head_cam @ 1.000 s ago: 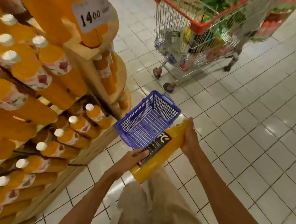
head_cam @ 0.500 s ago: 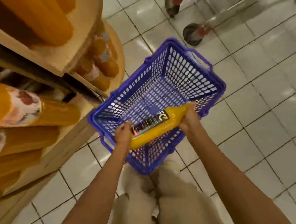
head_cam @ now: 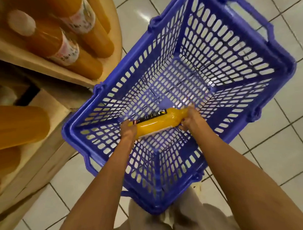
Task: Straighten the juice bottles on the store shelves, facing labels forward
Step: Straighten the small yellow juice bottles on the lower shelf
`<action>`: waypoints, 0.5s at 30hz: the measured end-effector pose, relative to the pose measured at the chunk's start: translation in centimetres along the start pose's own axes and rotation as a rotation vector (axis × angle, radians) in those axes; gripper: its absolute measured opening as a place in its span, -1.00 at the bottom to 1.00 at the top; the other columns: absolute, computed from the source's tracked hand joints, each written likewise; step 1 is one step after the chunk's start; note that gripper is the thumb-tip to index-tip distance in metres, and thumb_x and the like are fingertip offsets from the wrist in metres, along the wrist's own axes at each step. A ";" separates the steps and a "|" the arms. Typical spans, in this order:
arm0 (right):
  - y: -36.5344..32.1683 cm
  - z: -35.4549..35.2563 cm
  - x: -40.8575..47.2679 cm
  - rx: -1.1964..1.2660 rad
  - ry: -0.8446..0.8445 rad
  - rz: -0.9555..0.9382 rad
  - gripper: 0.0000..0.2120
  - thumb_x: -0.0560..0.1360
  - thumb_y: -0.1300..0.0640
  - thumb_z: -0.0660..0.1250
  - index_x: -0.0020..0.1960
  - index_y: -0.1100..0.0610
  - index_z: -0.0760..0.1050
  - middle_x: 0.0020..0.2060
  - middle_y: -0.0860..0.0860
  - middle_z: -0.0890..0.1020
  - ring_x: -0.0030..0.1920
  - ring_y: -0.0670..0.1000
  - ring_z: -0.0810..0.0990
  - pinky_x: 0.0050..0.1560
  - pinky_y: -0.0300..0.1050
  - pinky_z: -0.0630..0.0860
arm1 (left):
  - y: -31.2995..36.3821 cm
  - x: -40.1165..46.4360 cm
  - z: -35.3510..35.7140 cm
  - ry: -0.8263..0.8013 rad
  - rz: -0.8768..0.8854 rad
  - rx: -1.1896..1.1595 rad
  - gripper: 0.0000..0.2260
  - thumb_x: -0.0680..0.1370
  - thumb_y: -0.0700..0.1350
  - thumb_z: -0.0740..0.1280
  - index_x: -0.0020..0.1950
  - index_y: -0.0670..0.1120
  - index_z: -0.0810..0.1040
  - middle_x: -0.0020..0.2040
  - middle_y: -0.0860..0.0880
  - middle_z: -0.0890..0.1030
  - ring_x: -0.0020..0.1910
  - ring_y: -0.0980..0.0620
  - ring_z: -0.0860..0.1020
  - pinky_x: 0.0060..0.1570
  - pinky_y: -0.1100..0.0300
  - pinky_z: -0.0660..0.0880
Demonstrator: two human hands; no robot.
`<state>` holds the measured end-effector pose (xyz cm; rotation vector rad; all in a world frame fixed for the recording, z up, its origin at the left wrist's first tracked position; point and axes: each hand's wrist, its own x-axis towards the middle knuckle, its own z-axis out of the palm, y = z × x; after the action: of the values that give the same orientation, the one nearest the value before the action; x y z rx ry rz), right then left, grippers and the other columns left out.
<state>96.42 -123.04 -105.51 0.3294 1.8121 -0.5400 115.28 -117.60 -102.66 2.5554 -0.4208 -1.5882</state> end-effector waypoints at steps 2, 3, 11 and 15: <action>0.3 0.0 0.1 0.016 -0.025 0.042 -0.47 0.63 -0.15 0.01 0.38 0.22 0.33 0.24 0.14 0.51 0.05 0.16 0.54 -0.15 -0.07 0.41 | -0.3 -0.2 0.1 -0.003 -0.002 -0.017 -0.58 0.59 -0.30 0.22 0.45 -0.20 0.29 0.45 -0.20 0.31 0.39 -0.20 0.34 0.37 -0.04 0.31; 0.5 -0.2 0.0 0.035 -0.046 0.076 -0.50 0.63 -0.12 0.03 0.38 0.23 0.33 0.30 0.13 0.48 0.18 0.15 0.50 -0.03 -0.05 0.42 | -0.1 -0.6 0.1 -0.020 -0.016 -0.005 -0.55 0.59 -0.33 0.21 0.47 -0.19 0.25 0.46 -0.19 0.29 0.40 -0.19 0.32 0.38 -0.02 0.30; 1.8 -4.9 -12.4 0.019 -0.279 0.054 -0.77 0.63 0.10 0.16 0.26 0.13 0.38 0.11 0.07 0.48 0.08 0.02 0.46 0.08 -0.02 0.43 | 3.2 -10.8 -4.0 -0.120 0.068 0.126 -0.58 0.59 -0.34 0.19 0.45 -0.22 0.28 0.34 -0.25 0.42 0.20 -0.14 0.46 0.03 0.06 0.46; 2.1 -15.6 -29.2 0.143 -0.534 -0.013 -0.84 0.63 0.15 0.11 0.01 0.10 0.46 0.05 0.08 0.54 -0.01 0.04 0.53 0.18 -0.04 0.41 | 5.5 -27.2 -8.9 -0.273 0.153 0.106 -0.85 0.58 -0.35 0.22 -0.08 -0.12 0.47 -0.08 -0.20 0.45 -0.25 -0.06 0.39 -0.31 0.19 0.27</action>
<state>93.41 -111.81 -74.44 0.2407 1.2641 -0.6937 110.85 -115.59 -73.92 2.3154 -0.7253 -1.9076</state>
